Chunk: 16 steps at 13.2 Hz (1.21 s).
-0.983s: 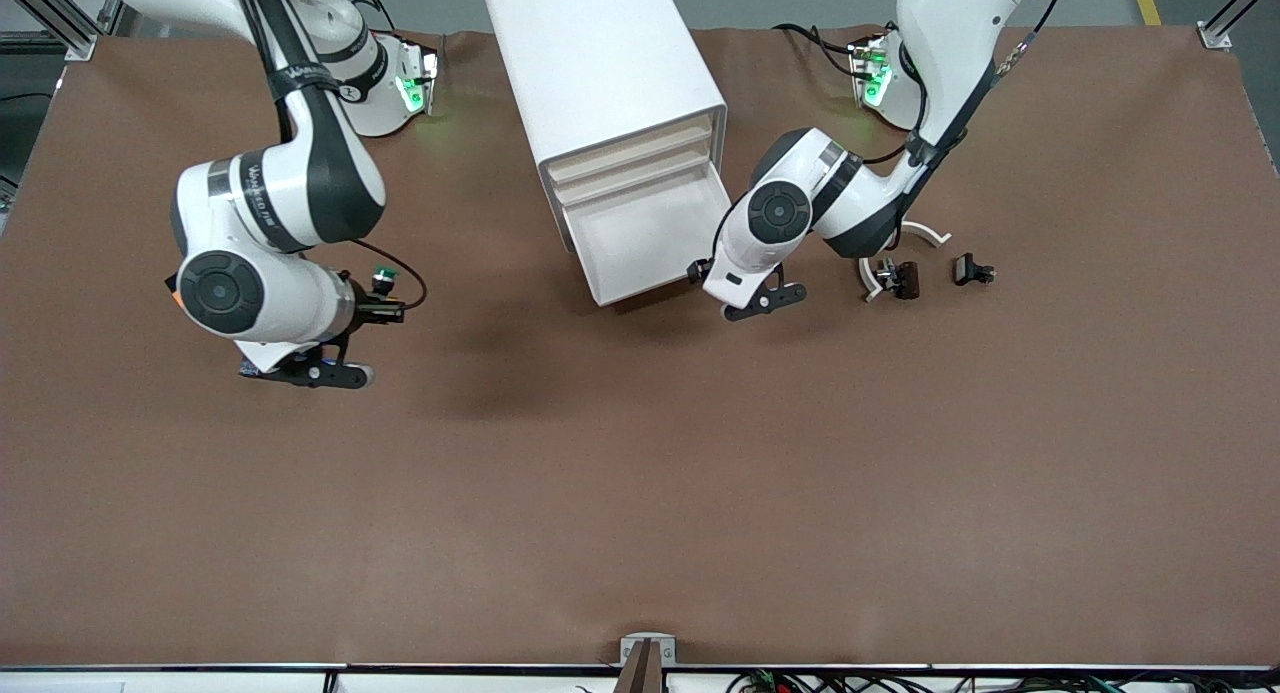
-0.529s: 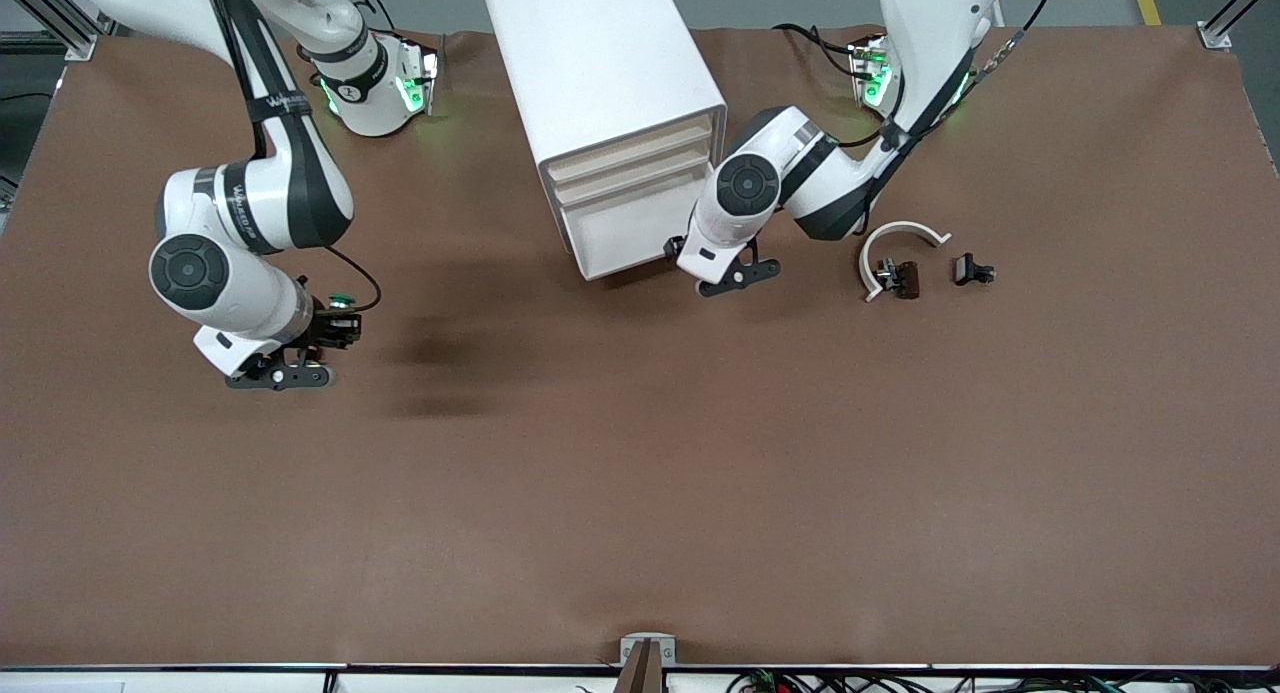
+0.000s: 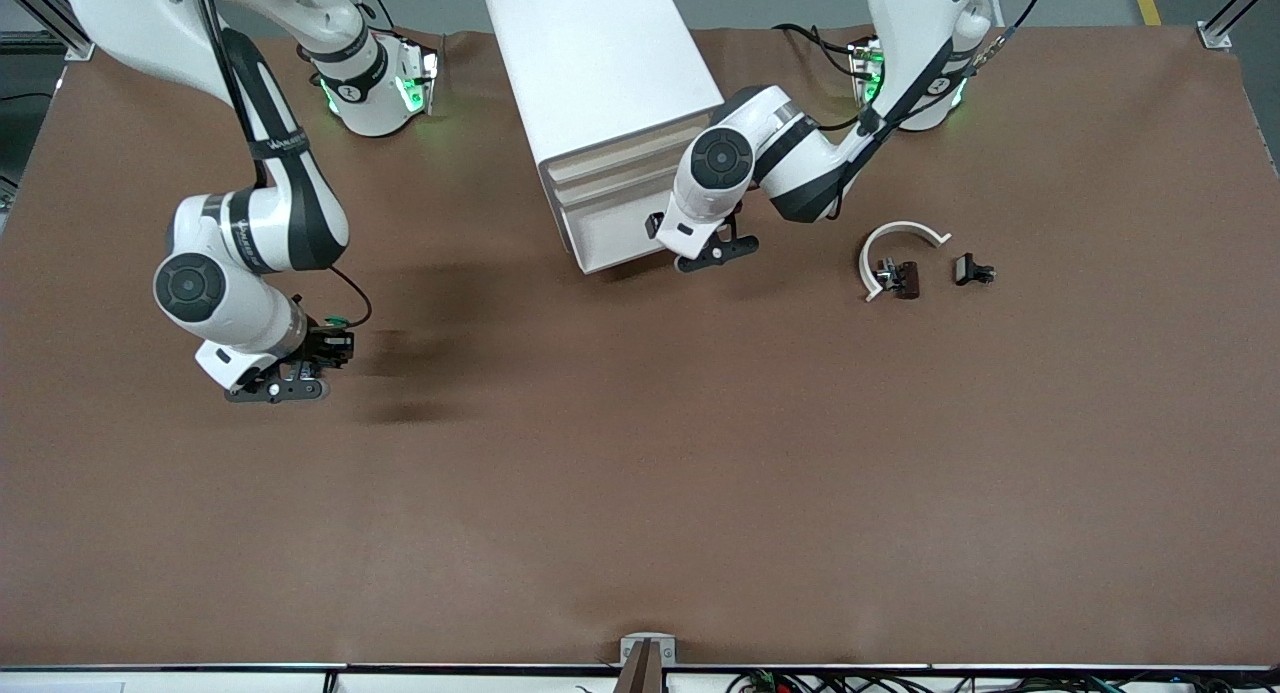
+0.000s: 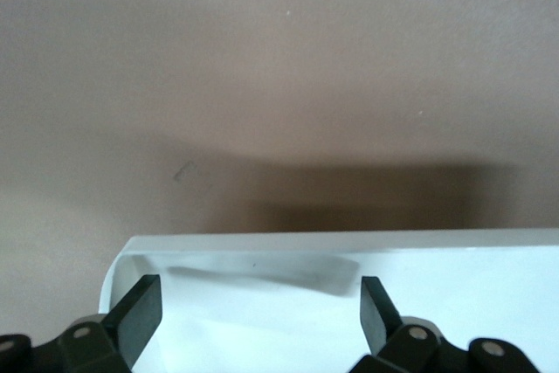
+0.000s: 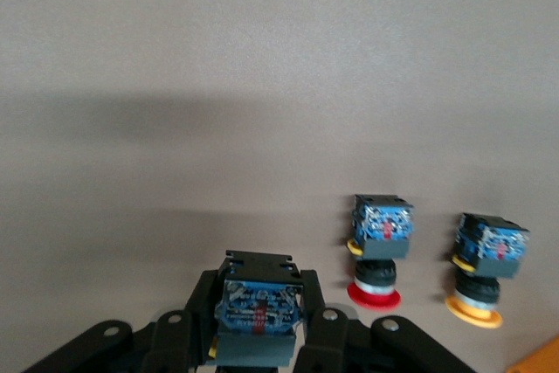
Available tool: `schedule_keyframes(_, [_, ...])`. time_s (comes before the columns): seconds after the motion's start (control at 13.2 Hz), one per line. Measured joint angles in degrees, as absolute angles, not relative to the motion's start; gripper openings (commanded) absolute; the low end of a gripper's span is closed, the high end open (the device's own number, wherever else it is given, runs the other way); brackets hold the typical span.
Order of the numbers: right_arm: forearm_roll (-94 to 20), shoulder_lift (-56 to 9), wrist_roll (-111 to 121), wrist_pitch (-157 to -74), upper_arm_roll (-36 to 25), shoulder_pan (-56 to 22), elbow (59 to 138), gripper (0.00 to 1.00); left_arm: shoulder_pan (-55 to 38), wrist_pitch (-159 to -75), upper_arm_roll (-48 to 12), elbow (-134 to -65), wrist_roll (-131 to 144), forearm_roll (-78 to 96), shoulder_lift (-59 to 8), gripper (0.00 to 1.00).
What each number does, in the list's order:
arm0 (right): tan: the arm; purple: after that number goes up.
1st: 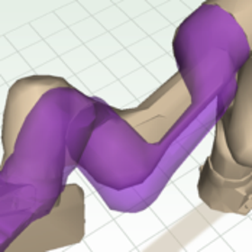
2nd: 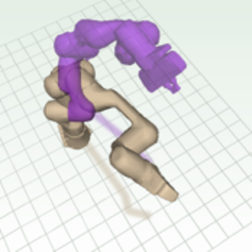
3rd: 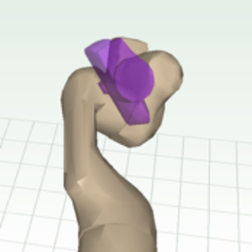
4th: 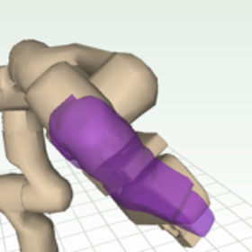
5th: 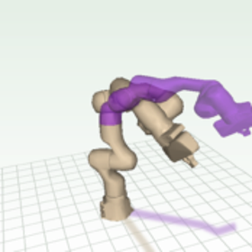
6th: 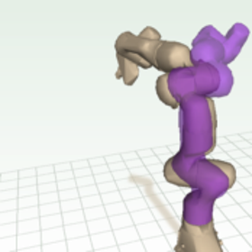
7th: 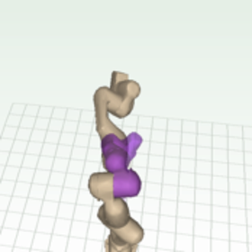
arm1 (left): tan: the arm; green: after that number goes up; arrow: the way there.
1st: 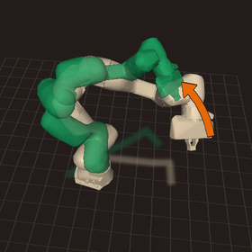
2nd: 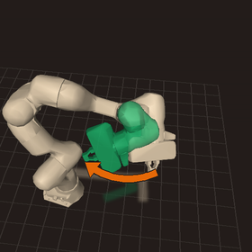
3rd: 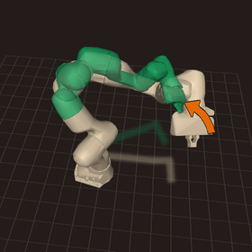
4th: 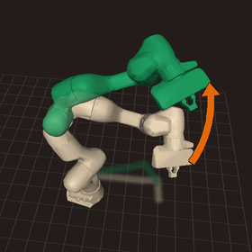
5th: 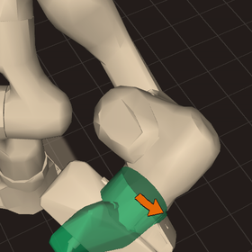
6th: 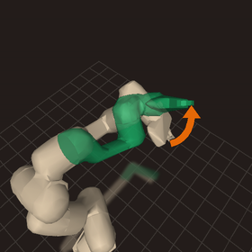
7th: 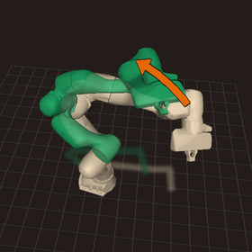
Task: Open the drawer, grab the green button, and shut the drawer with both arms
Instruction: 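Set the green button down beside the red button with the right gripper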
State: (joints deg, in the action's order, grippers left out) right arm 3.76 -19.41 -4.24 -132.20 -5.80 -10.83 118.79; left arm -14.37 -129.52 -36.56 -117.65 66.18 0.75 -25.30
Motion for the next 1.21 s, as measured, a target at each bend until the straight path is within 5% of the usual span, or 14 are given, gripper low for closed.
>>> schedule_keyframes(0.45, [3.76, -26.68, -4.24, -139.07, -5.83, -10.13, 118.87, 0.16, -13.08, -129.45, -36.56, -116.79, 66.28, 0.75, -24.83, 1.00])
schedule_keyframes(0.61, [3.76, -27.28, -4.24, -139.56, -5.83, -9.91, 118.86, 0.31, -12.18, -129.42, -36.56, -115.85, 66.28, 0.75, -24.18, 1.00])
schedule_keyframes(0.76, [3.76, -27.46, -4.24, -140.06, -5.83, -9.86, 118.86, 1.00, -11.70, -129.31, -36.56, -115.44, 66.27, 0.75, -23.89, 1.00])
schedule_keyframes(1.21, [3.76, -26.92, -4.34, -138.82, -5.82, -9.31, 118.31, 1.00, -9.99, -132.35, -36.28, -115.57, 63.97, -1.99, -25.27, 1.00])
